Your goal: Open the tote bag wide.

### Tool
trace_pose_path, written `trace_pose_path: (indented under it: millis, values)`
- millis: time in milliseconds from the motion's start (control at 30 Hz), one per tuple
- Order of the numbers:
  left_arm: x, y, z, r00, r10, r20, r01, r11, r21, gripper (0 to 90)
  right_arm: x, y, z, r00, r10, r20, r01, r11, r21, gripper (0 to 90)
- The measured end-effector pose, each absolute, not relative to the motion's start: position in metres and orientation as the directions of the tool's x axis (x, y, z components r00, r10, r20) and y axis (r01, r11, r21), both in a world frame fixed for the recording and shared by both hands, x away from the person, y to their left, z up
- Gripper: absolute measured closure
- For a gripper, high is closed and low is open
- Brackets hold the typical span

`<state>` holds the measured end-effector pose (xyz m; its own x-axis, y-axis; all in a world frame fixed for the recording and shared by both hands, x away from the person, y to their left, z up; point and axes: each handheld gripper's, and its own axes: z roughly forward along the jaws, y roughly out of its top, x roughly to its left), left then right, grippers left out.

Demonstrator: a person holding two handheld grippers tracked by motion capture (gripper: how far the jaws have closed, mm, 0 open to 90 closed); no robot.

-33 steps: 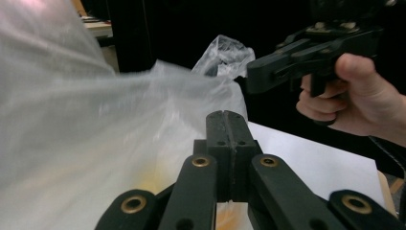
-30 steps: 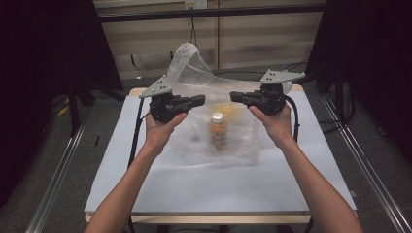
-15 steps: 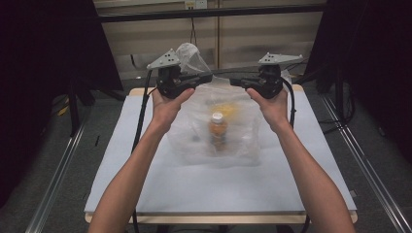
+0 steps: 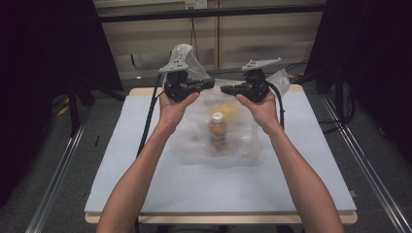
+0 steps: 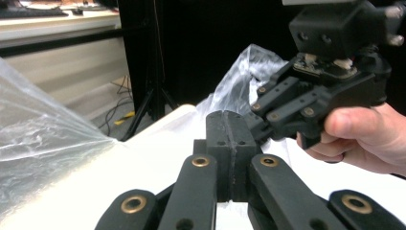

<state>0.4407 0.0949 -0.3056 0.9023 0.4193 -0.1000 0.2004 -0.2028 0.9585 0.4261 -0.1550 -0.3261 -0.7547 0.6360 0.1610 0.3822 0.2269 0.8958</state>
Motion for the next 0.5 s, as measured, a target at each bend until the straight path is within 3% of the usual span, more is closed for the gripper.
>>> trace_pose_path:
  millis: [500]
  values:
    - [0.433,0.108,-0.351,0.887,0.436,-0.152,0.269,-0.222,0.937,90.0,0.403,-0.153,-0.362,-0.794,0.565,0.224,0.398,0.205,0.894,90.0]
